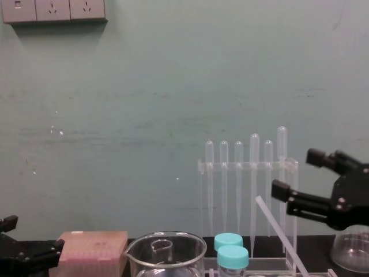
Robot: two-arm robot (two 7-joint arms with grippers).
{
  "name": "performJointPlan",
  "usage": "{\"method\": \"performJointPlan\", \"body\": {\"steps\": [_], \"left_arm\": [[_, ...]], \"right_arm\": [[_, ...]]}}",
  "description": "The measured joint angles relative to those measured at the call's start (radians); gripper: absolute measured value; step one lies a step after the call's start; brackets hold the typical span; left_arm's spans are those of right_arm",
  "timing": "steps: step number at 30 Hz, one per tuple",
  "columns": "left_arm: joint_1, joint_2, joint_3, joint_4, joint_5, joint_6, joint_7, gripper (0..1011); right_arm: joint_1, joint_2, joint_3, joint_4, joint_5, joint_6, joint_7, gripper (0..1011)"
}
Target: Pick up the stirring rod with one hand, then place it down.
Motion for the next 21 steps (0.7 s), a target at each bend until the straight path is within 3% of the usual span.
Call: {"method": "performJointPlan", "body": {"steps": [1, 5, 6, 8, 15, 21], "left_arm": [[0.000, 0.000, 0.000, 0.000, 0.000, 0.000, 0.000, 1000], [0.000, 0.000, 0.000, 0.000, 0.000, 0.000, 0.000, 1000], [0.000, 0.000, 0.000, 0.000, 0.000, 0.000, 0.000, 1000], [0.000, 0.000, 0.000, 0.000, 0.000, 0.000, 0.000, 1000], [0.000, 0.000, 0.000, 0.000, 0.000, 0.000, 0.000, 1000], [0.000, 0.000, 0.000, 0.000, 0.000, 0.000, 0.000, 1000]], "right_arm": [[0.011, -0.005, -0.004, 0.012, 0.044, 0.034, 0.041, 1003], [0.029, -0.016, -0.008, 0.034, 0.115, 0.102, 0.105, 1003], [0.041, -0.023, -0.010, 0.047, 0.153, 0.150, 0.143, 1003], [0.046, -0.025, -0.011, 0.052, 0.165, 0.165, 0.157, 1003], [0.085, -0.042, -0.021, 0.091, 0.234, 0.306, 0.250, 1003], [0.100, -0.051, -0.023, 0.108, 0.245, 0.402, 0.257, 1003]]}}
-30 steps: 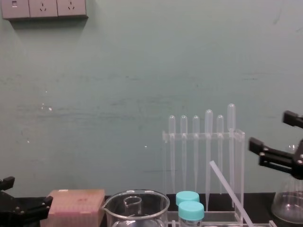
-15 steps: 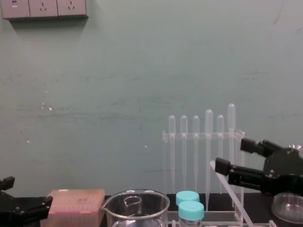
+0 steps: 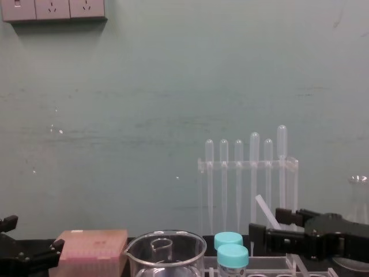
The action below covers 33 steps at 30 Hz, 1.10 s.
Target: Pick up the stirring rod with one hand, then place it down.
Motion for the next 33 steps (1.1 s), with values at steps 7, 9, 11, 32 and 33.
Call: {"method": "performJointPlan", "body": {"steps": [7, 9, 11, 32, 33], "left_arm": [[0.000, 0.000, 0.000, 0.000, 0.000, 0.000, 0.000, 1000], [0.000, 0.000, 0.000, 0.000, 0.000, 0.000, 0.000, 1000], [0.000, 0.000, 0.000, 0.000, 0.000, 0.000, 0.000, 1000], [0.000, 0.000, 0.000, 0.000, 0.000, 0.000, 0.000, 1000], [0.000, 0.000, 0.000, 0.000, 0.000, 0.000, 0.000, 1000]], "right_arm": [[0.005, -0.005, 0.003, 0.002, -0.019, 0.066, -0.027, 1003], [0.005, -0.005, 0.003, 0.002, -0.019, 0.066, -0.027, 1003], [0.005, -0.004, 0.003, 0.002, -0.019, 0.065, -0.026, 1003], [0.004, -0.003, 0.003, 0.001, -0.018, 0.057, -0.024, 863], [0.004, -0.003, 0.003, 0.001, -0.018, 0.057, -0.023, 842]]}}
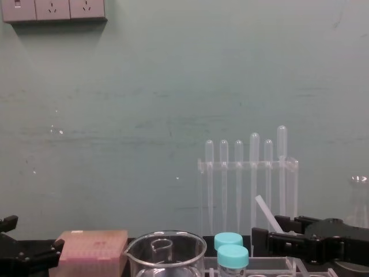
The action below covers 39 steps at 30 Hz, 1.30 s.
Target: Pick up the stirring rod with one hand, then place it down.
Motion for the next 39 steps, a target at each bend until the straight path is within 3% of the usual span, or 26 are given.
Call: {"method": "performJointPlan", "body": {"steps": [11, 12, 15, 18, 22, 26, 37, 39], "left_arm": [[0.000, 0.000, 0.000, 0.000, 0.000, 0.000, 0.000, 1000], [0.000, 0.000, 0.000, 0.000, 0.000, 0.000, 0.000, 1000], [0.000, 0.000, 0.000, 0.000, 0.000, 0.000, 0.000, 1000], [0.000, 0.000, 0.000, 0.000, 0.000, 0.000, 0.000, 1000], [0.000, 0.000, 0.000, 0.000, 0.000, 0.000, 0.000, 1000], [0.000, 0.000, 0.000, 0.000, 0.000, 0.000, 0.000, 1000], [0.000, 0.000, 0.000, 0.000, 0.000, 0.000, 0.000, 1000], [0.000, 0.000, 0.000, 0.000, 0.000, 0.000, 0.000, 1000]], "right_arm": [[0.000, 0.000, 0.000, 0.000, 0.000, -0.001, 0.001, 518], [0.000, 0.000, 0.000, 0.000, 0.001, -0.001, 0.001, 453], [0.000, 0.000, 0.000, 0.000, 0.001, -0.001, 0.001, 394], [0.000, 0.000, 0.000, 0.000, 0.001, -0.002, 0.001, 252], [0.000, 0.000, 0.000, 0.000, 0.001, -0.002, 0.001, 137], [0.000, 0.000, 0.000, 0.000, 0.001, -0.002, 0.001, 67], [0.000, 0.000, 0.000, 0.000, 0.001, -0.002, 0.001, 67], [-0.003, -0.002, 0.007, -0.001, -0.008, -0.027, 0.002, 67]]}}
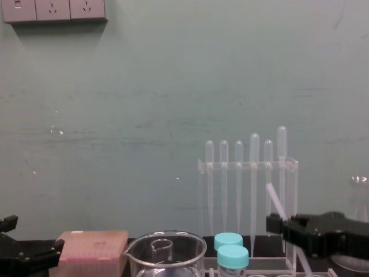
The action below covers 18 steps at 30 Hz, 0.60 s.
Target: Pick up the stirring rod with one hand, then place it down.
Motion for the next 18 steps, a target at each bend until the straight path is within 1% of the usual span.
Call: {"method": "performJointPlan", "body": {"steps": [4, 5, 6, 7, 8, 9, 10, 11, 13, 17, 18], "left_arm": [[0.000, 0.000, 0.000, 0.000, 0.000, 0.000, 0.000, 1000], [0.000, 0.000, 0.000, 0.000, 0.000, 0.000, 0.000, 1000], [0.000, 0.000, 0.000, 0.000, 0.000, 0.000, 0.000, 1000], [0.000, 0.000, 0.000, 0.000, 0.000, 0.000, 0.000, 1000], [0.000, 0.000, 0.000, 0.000, 0.000, 0.000, 0.000, 1000], [0.000, 0.000, 0.000, 0.000, 0.000, 0.000, 0.000, 1000], [0.000, 0.000, 0.000, 0.000, 0.000, 0.000, 0.000, 1000], [0.000, 0.000, 0.000, 0.000, 0.000, 0.000, 0.000, 1000], [0.000, 0.000, 0.000, 0.000, 0.000, 0.000, 0.000, 1000], [0.000, 0.000, 0.000, 0.000, 0.000, 0.000, 0.000, 1000], [0.000, 0.000, 0.000, 0.000, 0.000, 0.000, 0.000, 1000]], "right_arm": [[-0.010, -0.008, 0.024, -0.006, -0.015, -0.069, 0.000, 66], [-0.014, -0.013, 0.035, -0.009, -0.019, -0.099, -0.001, 67], [-0.015, -0.016, 0.040, -0.010, -0.021, -0.113, -0.001, 67], [-0.019, -0.024, 0.056, -0.012, -0.021, -0.147, -0.001, 67], [-0.021, -0.030, 0.065, -0.012, -0.018, -0.165, -0.002, 67], [-0.022, -0.035, 0.074, -0.012, -0.014, -0.184, -0.001, 67], [-0.024, -0.046, 0.090, -0.011, -0.003, -0.216, 0.001, 67], [-0.024, -0.046, 0.090, -0.011, -0.003, -0.216, 0.001, 67], [-0.026, -0.069, 0.124, -0.007, 0.027, -0.274, 0.017, 67], [-0.026, -0.089, 0.153, 0.000, 0.060, -0.310, 0.037, 67], [-0.026, -0.098, 0.165, 0.003, 0.075, -0.324, 0.047, 66]]}}
